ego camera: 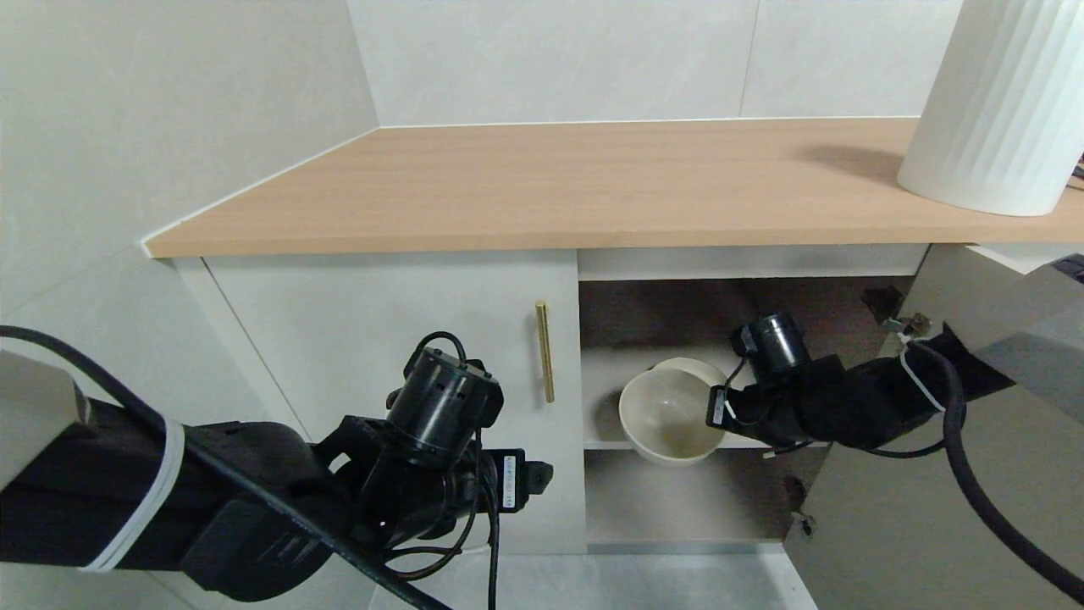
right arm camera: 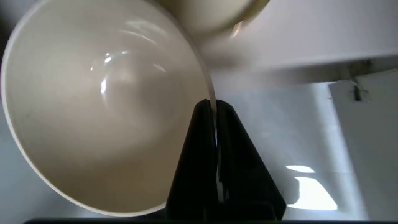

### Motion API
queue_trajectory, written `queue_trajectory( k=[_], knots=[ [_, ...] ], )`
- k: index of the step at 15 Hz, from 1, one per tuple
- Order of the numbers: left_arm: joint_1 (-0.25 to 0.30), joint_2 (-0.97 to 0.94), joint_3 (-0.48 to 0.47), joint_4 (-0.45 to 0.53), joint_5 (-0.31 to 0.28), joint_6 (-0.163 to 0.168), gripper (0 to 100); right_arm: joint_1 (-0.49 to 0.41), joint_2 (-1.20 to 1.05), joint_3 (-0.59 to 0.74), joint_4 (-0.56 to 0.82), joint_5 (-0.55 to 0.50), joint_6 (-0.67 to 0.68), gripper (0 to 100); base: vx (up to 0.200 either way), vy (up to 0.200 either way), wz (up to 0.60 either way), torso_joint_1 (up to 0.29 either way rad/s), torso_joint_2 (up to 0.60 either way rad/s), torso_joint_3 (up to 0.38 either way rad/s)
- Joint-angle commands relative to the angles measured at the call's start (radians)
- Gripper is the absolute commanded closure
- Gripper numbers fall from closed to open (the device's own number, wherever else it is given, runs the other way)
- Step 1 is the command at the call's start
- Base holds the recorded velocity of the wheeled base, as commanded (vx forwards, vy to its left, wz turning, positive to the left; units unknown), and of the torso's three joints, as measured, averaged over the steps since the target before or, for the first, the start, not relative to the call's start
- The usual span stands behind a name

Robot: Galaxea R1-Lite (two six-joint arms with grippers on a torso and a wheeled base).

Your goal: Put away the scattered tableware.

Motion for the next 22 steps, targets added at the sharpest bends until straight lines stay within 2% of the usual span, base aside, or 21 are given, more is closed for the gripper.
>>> queue_trajectory(
  k=[1, 6, 10, 14, 22],
  knots=[
    [0.0, -0.002, -0.001, -0.002, 0.0, 0.0, 0, -0.018, 0.032, -0.061, -0.002, 0.0, 0.046, 100, 0.0, 0.0, 0.0, 0.0, 0.0, 0.0],
    [0.0, 0.004, -0.001, -0.002, 0.0, 0.0, 0, -0.067, 0.108, -0.185, 0.0, -0.02, 0.173, 100, 0.0, 0.0, 0.0, 0.0, 0.0, 0.0],
    [0.0, 0.006, -0.001, -0.002, 0.0, 0.0, 0, -0.095, 0.173, -0.26, 0.0, -0.089, 0.193, 100, 0.0, 0.0, 0.0, 0.0, 0.0, 0.0],
    [0.0, 0.007, -0.001, -0.002, 0.0, 0.0, 0, -0.121, 0.185, -0.278, 0.0, -0.098, 0.193, 100, 0.0, 0.0, 0.0, 0.0, 0.0, 0.0],
    [0.0, 0.007, -0.001, -0.002, 0.002, 0.0, 0, -0.118, 0.197, -0.277, 0.004, -0.101, 0.19, 100, 0.0, 0.0, 0.0, 0.0, 0.0, 0.0]
  ],
)
